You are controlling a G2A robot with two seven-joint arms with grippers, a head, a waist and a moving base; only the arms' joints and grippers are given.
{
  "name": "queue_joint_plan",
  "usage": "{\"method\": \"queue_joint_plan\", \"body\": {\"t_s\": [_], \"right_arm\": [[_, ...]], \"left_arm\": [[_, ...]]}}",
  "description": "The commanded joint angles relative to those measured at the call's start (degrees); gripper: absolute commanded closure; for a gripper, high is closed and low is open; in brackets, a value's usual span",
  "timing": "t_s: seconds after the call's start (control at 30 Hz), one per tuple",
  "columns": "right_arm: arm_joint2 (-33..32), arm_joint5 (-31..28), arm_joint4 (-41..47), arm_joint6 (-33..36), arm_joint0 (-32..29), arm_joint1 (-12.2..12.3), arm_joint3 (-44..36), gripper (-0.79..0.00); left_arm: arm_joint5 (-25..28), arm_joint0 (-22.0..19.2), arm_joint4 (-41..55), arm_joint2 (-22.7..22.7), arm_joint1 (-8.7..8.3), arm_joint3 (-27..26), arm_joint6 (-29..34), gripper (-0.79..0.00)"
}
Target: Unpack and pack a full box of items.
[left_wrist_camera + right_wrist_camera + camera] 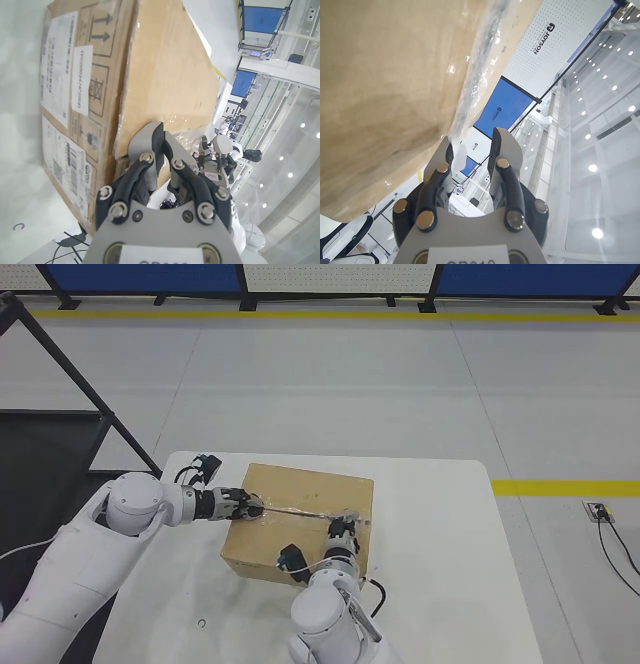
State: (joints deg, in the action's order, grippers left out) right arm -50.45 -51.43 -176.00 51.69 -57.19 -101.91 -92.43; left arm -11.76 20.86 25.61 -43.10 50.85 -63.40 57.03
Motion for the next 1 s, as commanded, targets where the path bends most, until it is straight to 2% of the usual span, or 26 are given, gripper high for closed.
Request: {"method": "queue_joint_plan", "body": {"t_s": [0.0,0.23,0.3,0.37,0.43,0.53,0.57,0.6,0.87,0.9,0.93,0.97], "right_arm": [[0.03,0.06,0.00,0.06,0.00,0.08,-0.11,-0.379],[0.60,0.36,0.00,0.51,0.17,0.45,-0.21,-0.394],[0.87,0.33,0.00,0.62,0.27,0.58,-0.10,-0.425],[1.06,0.39,0.00,0.60,0.36,0.69,-0.13,-0.502],[1.35,0.58,0.00,0.65,0.49,0.85,-0.11,-0.545],[2.10,0.76,0.00,1.00,0.80,1.21,0.13,-0.699],[2.26,0.88,0.00,1.06,0.84,1.33,0.16,-0.773],[2.40,1.11,0.00,1.23,0.90,1.45,0.14,-0.785],[3.48,4.34,0.00,0.78,1.20,2.27,-0.13,-0.785],[3.57,5.17,0.00,0.68,1.14,2.35,-0.27,-0.751],[3.65,5.94,0.00,0.59,1.05,2.42,-0.38,-0.668],[3.68,6.50,0.00,0.50,0.97,2.49,-0.48,-0.529]], "left_arm": [[-0.09,0.11,-0.19,-0.23,0.06,-0.06,0.06,0.000],[-0.49,0.49,-0.67,-1.11,0.31,-0.11,0.32,0.000],[-0.71,0.58,-0.86,-1.34,0.37,-0.09,0.38,0.000],[-0.81,0.70,-0.99,-1.59,0.44,-0.09,0.38,0.000],[-0.80,0.86,-1.30,-1.81,0.49,-0.16,0.21,0.000],[-0.89,1.15,-1.67,-2.16,0.57,-0.29,-0.13,0.000],[-0.94,1.25,-1.80,-2.27,0.60,-0.36,-0.20,0.000],[-0.98,1.35,-1.88,-2.38,0.63,-0.42,-0.21,0.000],[-1.31,2.00,-2.33,-3.48,0.79,-0.97,-0.27,0.000],[-1.24,2.09,-2.29,-3.66,0.80,-1.06,-0.27,0.000],[-1.25,2.19,-2.25,-3.86,0.81,-1.08,-0.29,0.000],[-1.19,2.28,-2.27,-4.06,0.81,-1.15,-0.35,0.000]]}}
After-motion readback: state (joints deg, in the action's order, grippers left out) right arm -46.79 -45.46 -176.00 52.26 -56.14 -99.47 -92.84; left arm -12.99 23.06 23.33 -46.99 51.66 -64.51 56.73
